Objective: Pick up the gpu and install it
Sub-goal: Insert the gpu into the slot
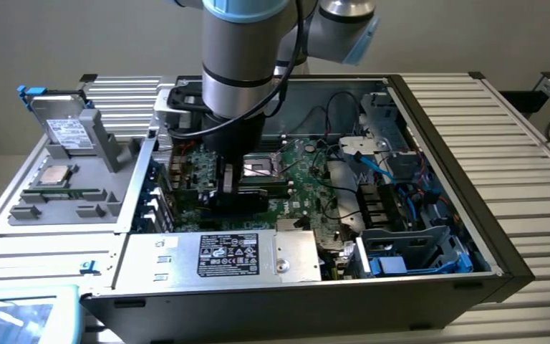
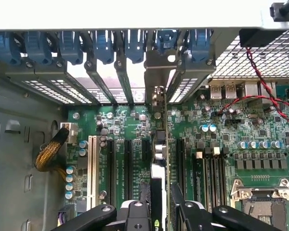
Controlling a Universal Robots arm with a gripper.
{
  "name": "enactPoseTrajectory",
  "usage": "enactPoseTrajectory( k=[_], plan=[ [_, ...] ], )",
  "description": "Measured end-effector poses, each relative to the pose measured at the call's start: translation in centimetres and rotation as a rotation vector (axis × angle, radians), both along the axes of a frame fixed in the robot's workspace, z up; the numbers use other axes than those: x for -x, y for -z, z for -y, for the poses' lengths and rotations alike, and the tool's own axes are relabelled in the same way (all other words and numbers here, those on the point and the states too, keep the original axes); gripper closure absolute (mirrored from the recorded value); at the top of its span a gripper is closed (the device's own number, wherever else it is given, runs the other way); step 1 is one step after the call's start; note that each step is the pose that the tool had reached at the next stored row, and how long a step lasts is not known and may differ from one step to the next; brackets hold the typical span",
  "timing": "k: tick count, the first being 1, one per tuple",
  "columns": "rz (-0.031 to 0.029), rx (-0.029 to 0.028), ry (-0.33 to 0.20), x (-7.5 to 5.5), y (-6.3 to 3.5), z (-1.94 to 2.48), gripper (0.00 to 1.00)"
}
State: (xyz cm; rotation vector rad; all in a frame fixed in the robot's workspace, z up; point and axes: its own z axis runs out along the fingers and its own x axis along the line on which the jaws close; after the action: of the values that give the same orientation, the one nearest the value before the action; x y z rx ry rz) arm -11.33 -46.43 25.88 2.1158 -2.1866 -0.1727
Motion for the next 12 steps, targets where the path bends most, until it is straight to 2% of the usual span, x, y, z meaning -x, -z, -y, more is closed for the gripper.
enactPoseTrajectory(
  k=[8, 12],
  plan=[
    [-0.0077, -0.0001, 0.002, -0.53, -0.15, 0.04, 0.73],
    [-0.0079, -0.0001, 0.002, -0.58, -0.16, 0.04, 0.73]
  ],
)
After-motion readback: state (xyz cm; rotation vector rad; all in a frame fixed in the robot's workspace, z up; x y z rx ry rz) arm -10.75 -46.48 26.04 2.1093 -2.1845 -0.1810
